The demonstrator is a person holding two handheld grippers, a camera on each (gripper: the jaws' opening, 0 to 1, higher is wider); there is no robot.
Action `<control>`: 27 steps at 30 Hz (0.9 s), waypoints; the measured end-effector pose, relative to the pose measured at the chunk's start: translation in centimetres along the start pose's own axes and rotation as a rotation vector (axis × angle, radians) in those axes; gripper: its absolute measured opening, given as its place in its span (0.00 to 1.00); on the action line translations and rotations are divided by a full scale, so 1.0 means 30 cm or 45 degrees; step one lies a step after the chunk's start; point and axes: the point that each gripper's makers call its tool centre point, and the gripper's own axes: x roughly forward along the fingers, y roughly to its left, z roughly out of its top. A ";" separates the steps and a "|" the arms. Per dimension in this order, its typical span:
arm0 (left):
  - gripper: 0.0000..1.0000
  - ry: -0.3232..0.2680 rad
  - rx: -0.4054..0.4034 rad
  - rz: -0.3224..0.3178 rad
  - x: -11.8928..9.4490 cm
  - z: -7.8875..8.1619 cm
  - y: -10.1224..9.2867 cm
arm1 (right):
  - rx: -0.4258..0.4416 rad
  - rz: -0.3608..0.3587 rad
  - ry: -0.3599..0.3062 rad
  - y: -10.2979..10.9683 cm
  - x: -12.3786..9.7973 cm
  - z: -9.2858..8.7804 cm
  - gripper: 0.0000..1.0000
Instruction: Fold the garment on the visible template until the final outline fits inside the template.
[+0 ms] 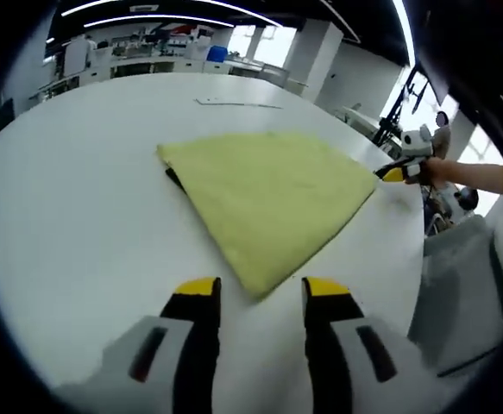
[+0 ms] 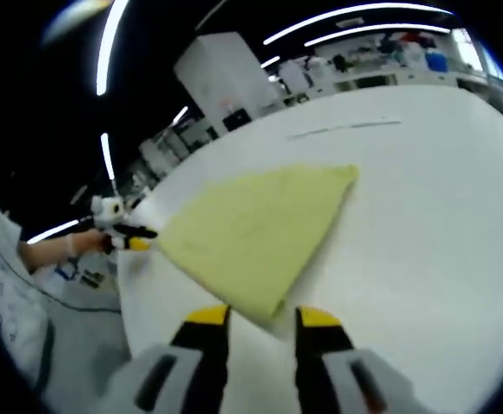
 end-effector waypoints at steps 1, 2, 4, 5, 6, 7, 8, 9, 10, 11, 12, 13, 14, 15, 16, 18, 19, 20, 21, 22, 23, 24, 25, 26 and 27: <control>0.28 -0.001 -0.015 -0.001 0.000 0.000 -0.001 | 0.003 0.004 0.005 0.004 0.000 -0.006 0.19; 0.26 -0.001 -0.018 -0.002 0.000 0.001 -0.003 | 0.009 0.009 0.011 0.005 0.003 -0.014 0.18; 0.22 -0.001 -0.021 -0.002 0.003 0.003 -0.004 | 0.015 0.013 0.019 0.006 0.005 -0.024 0.14; 0.21 -0.002 -0.023 -0.003 0.003 0.004 -0.006 | 0.014 0.013 0.022 0.006 0.005 -0.027 0.13; 0.19 -0.005 -0.024 -0.005 0.002 0.006 -0.007 | 0.015 0.013 0.023 0.005 0.006 -0.030 0.11; 0.17 -0.008 -0.030 -0.007 0.002 0.008 -0.006 | 0.023 0.010 0.025 -0.001 0.008 -0.034 0.09; 0.15 -0.011 -0.039 -0.011 0.000 0.011 -0.005 | 0.020 0.011 0.026 0.000 0.007 -0.034 0.08; 0.13 -0.015 -0.044 -0.012 0.000 0.012 -0.006 | 0.022 0.011 0.026 0.001 0.005 -0.033 0.06; 0.11 -0.015 -0.045 -0.010 -0.001 0.013 -0.005 | 0.026 0.012 0.027 0.000 0.005 -0.033 0.05; 0.10 -0.016 -0.044 -0.008 -0.001 0.013 -0.005 | 0.029 0.013 0.029 -0.002 0.005 -0.033 0.03; 0.08 -0.014 -0.050 -0.006 -0.002 0.014 -0.004 | 0.030 0.013 0.031 -0.003 0.005 -0.034 0.02; 0.05 -0.012 -0.055 -0.008 -0.002 0.015 -0.002 | 0.029 0.013 0.033 -0.004 0.004 -0.035 0.00; 0.03 -0.018 -0.058 -0.013 -0.002 0.019 -0.002 | 0.030 0.010 0.034 -0.007 0.004 -0.036 0.00; 0.01 -0.017 -0.061 -0.013 -0.003 0.020 0.003 | 0.030 0.008 0.035 -0.010 0.002 -0.037 0.00; 0.01 -0.017 -0.064 -0.010 -0.003 0.021 0.010 | 0.036 0.006 0.036 -0.009 0.001 -0.038 0.00; 0.00 -0.009 -0.066 -0.010 -0.004 0.015 0.006 | 0.041 0.006 0.036 -0.010 0.000 -0.038 0.00; 0.00 -0.009 -0.067 -0.010 -0.004 0.015 0.006 | 0.042 0.007 0.037 -0.010 0.000 -0.038 0.00; 0.00 -0.009 -0.069 -0.008 -0.005 0.014 0.007 | 0.048 0.007 0.038 -0.010 -0.002 -0.038 0.00; 0.00 -0.010 -0.072 -0.006 -0.005 0.015 0.007 | 0.051 0.010 0.035 -0.009 -0.003 -0.037 0.00; 0.00 -0.013 -0.076 -0.005 -0.006 0.015 0.006 | 0.056 0.017 0.037 -0.005 -0.006 -0.039 0.00; 0.00 -0.016 -0.082 -0.007 -0.008 0.015 0.005 | 0.055 0.017 0.037 -0.004 -0.008 -0.040 0.00; 0.00 -0.016 -0.084 -0.007 -0.009 0.013 0.005 | 0.048 0.013 0.034 -0.006 -0.012 -0.040 0.00; 0.00 -0.017 -0.084 -0.008 -0.010 0.011 0.003 | 0.048 0.014 0.034 -0.006 -0.016 -0.041 0.00; 0.00 -0.016 -0.088 -0.009 -0.011 0.008 0.001 | 0.054 0.014 0.032 -0.005 -0.021 -0.041 0.00; 0.00 -0.013 -0.091 -0.013 -0.012 0.003 -0.006 | 0.063 0.016 0.029 0.004 -0.030 -0.045 0.00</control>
